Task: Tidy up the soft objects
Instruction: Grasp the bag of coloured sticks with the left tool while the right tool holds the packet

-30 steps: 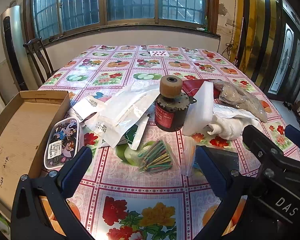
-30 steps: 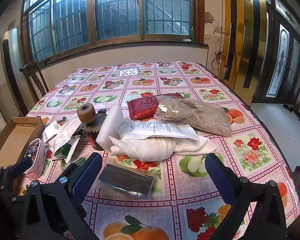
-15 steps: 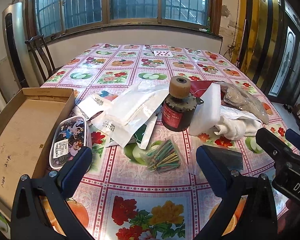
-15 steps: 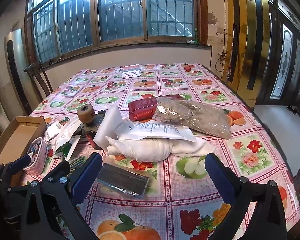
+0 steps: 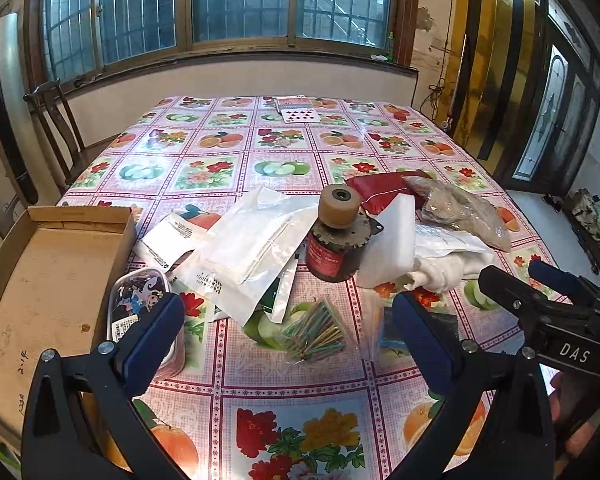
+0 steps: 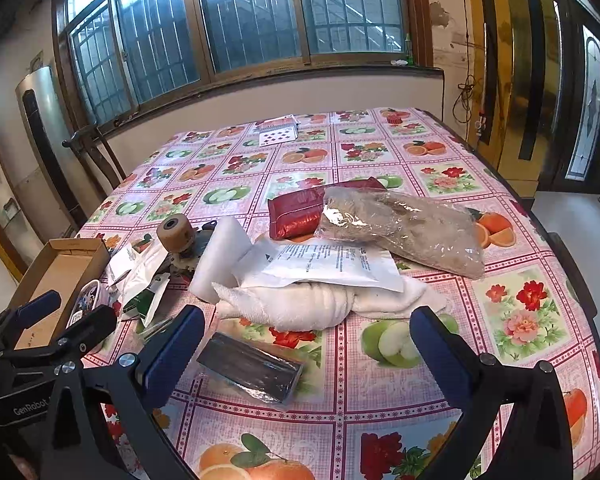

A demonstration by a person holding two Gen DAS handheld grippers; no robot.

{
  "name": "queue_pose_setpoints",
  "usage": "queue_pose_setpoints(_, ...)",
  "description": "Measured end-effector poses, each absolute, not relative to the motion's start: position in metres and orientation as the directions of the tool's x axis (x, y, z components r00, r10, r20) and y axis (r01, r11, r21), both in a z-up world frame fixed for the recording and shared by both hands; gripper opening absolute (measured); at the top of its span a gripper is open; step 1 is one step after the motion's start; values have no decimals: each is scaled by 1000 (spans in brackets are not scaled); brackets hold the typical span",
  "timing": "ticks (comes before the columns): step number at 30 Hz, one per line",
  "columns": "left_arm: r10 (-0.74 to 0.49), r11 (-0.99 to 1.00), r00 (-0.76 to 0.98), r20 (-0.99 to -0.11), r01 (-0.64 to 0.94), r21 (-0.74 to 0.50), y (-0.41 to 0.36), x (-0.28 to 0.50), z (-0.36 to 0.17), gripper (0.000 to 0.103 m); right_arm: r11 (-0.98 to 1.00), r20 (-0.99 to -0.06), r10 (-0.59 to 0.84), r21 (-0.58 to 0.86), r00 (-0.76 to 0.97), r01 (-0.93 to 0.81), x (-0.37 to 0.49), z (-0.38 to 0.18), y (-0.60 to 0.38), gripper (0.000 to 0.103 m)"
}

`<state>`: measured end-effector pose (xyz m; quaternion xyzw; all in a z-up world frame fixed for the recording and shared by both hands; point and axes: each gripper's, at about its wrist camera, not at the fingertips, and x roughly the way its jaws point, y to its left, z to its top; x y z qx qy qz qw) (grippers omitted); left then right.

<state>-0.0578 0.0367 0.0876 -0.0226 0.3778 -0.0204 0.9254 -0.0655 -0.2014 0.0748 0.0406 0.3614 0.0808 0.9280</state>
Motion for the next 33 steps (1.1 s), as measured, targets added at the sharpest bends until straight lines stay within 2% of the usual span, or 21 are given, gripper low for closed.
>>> queue_pose_setpoints(5,-99,995,684,-723,43,-95,48,-58,83,103,973,-702,228,184,674,-137,-59,66,-208,103)
queue_pose_setpoints(7,-110,994,679,-726,60,-95,49,-60,82,99,967,-722,254,202,644,-154,-57,62,-207,103)
queue_pose_setpoints(9,-113,994,661,-742,74,-84,48,-59,80,75,965,-740,261,192,620,-177,-57,60,-202,103)
queue_pose_setpoints(10,-127,992,644,-754,84,-95,50,-58,79,67,966,-746,256,171,614,-195,-57,60,-197,103)
queue_pose_setpoints(12,-165,986,604,-780,94,-136,57,-53,75,36,966,-746,244,128,619,-227,-61,63,-189,102)
queue_pose_setpoints(13,-180,983,587,-790,85,-161,63,-51,73,32,963,-745,243,109,622,-246,-63,65,-185,102)
queue_pose_setpoints(14,-187,981,579,-794,72,-179,70,-50,72,29,960,-747,247,100,617,-263,-63,66,-181,96)
queue_pose_setpoints(15,-187,980,579,-793,61,-187,77,-49,73,29,955,-753,255,99,606,-278,-63,67,-179,92)
queue_pose_setpoints(17,-170,983,593,-787,42,-180,88,-50,77,29,946,-766,281,120,579,-300,-61,68,-177,74)
queue_pose_setpoints(18,-167,983,597,-784,35,-182,93,-50,80,29,942,-770,296,137,565,-307,-59,67,-177,73)
queue_pose_setpoints(23,-187,980,571,-799,51,-193,100,-48,82,29,934,-780,321,167,537,-317,-54,62,-176,75)
queue_pose_setpoints(33,-341,939,415,-844,200,-281,54,-37,64,29,899,-820,363,183,442,-399,-43,44,-164,75)
